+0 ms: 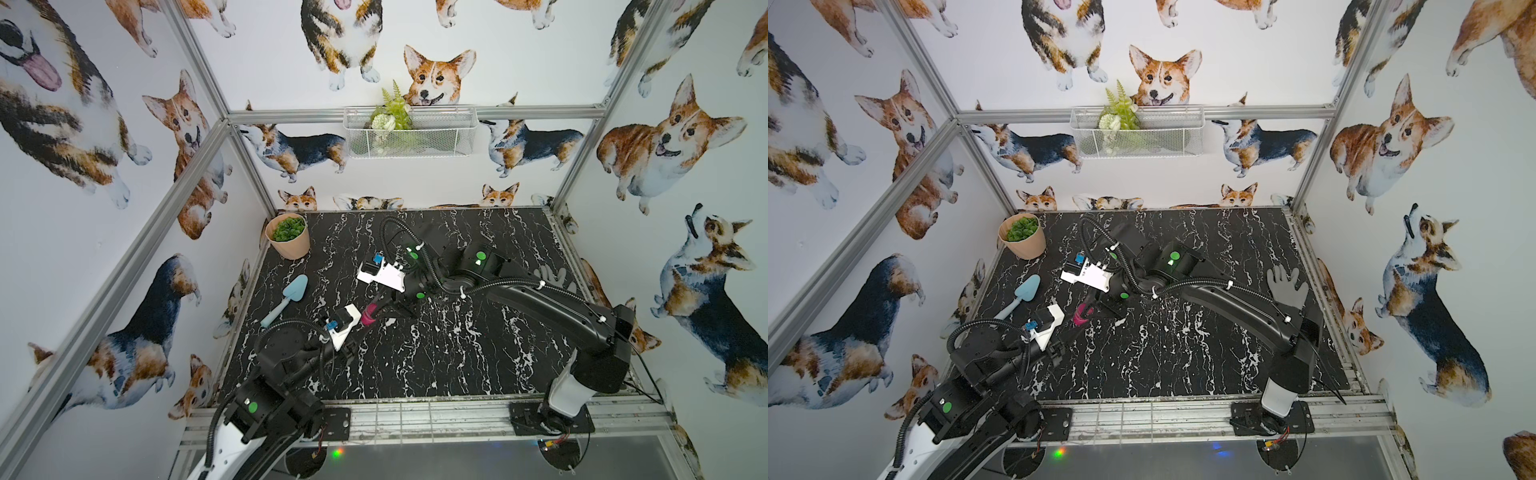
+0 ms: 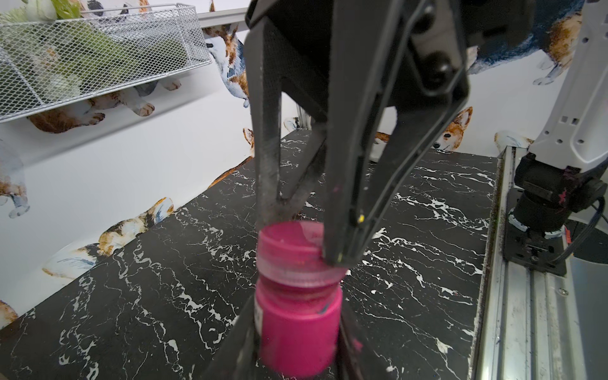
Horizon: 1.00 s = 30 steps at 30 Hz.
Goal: Close the paint jar lid
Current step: Close the lid on the paint jar.
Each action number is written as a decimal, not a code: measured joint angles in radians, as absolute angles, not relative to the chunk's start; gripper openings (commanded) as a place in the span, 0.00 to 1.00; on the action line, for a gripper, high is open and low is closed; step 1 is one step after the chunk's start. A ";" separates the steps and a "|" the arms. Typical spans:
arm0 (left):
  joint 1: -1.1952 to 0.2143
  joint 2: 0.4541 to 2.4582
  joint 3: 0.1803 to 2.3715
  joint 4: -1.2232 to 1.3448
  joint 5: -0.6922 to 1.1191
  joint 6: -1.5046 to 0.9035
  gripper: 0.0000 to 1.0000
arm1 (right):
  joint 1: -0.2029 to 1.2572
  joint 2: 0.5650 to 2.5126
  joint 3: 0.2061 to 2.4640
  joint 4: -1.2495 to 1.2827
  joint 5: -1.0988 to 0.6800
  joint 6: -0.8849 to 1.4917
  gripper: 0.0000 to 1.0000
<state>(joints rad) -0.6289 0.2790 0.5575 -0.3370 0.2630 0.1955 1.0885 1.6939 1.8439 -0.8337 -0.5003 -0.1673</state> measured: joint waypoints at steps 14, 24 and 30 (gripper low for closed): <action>-0.629 0.280 0.558 -0.379 0.255 0.194 0.28 | 1.095 1.732 1.872 -0.872 -0.495 -0.203 0.32; -0.629 0.246 0.556 -0.412 0.228 0.194 0.27 | 1.105 1.739 1.851 -0.832 -0.503 -0.177 0.32; -0.629 0.209 0.547 -0.451 0.191 0.195 0.27 | 1.118 1.735 1.802 -0.757 -0.495 -0.139 0.32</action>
<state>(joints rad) -0.6289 0.2089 0.5472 -0.4511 0.1905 0.1947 1.1175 1.7351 1.8015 -0.7574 -0.4953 -0.1390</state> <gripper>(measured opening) 0.344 0.325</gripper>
